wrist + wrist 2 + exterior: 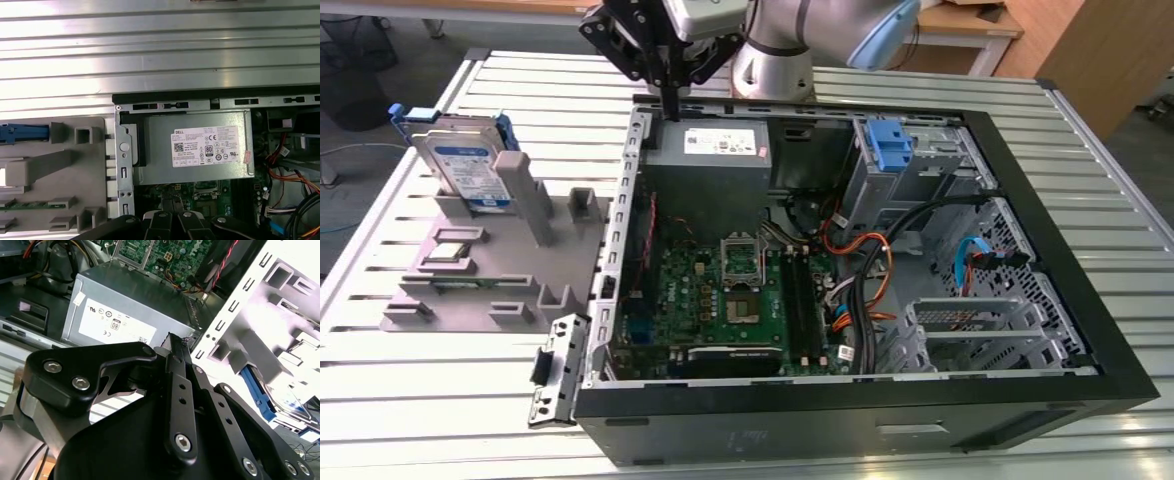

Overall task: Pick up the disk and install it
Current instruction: 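Reach for the disk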

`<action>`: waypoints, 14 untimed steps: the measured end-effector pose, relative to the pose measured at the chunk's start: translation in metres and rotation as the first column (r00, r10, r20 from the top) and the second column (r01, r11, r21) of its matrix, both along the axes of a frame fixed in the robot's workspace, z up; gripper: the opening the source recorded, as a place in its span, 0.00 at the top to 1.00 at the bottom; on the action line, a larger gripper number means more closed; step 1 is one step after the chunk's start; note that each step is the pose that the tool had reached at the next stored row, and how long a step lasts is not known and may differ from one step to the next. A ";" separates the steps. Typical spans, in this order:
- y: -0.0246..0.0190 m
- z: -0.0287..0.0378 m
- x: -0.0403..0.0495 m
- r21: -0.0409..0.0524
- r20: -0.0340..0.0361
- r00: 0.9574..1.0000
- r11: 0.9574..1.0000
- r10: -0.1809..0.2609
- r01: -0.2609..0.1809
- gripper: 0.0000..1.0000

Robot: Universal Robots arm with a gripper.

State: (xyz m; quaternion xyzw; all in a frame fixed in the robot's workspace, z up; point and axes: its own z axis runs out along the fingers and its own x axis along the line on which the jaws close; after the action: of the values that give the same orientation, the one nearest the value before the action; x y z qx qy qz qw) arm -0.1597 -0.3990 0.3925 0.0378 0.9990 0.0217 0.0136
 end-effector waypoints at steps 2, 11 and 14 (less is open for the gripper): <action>0.0000 -0.0001 -0.0012 0.000 0.000 1.000 1.000 0.000 0.000 0.90; 0.0000 -0.0001 -0.0025 0.000 0.000 1.000 1.000 0.000 0.000 0.90; 0.0000 -0.0001 -0.0028 0.000 0.000 1.000 1.000 0.000 0.000 0.90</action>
State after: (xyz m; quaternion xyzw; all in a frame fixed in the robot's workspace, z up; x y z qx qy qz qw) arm -0.1626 -0.3989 0.3924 0.0379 0.9990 0.0217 0.0136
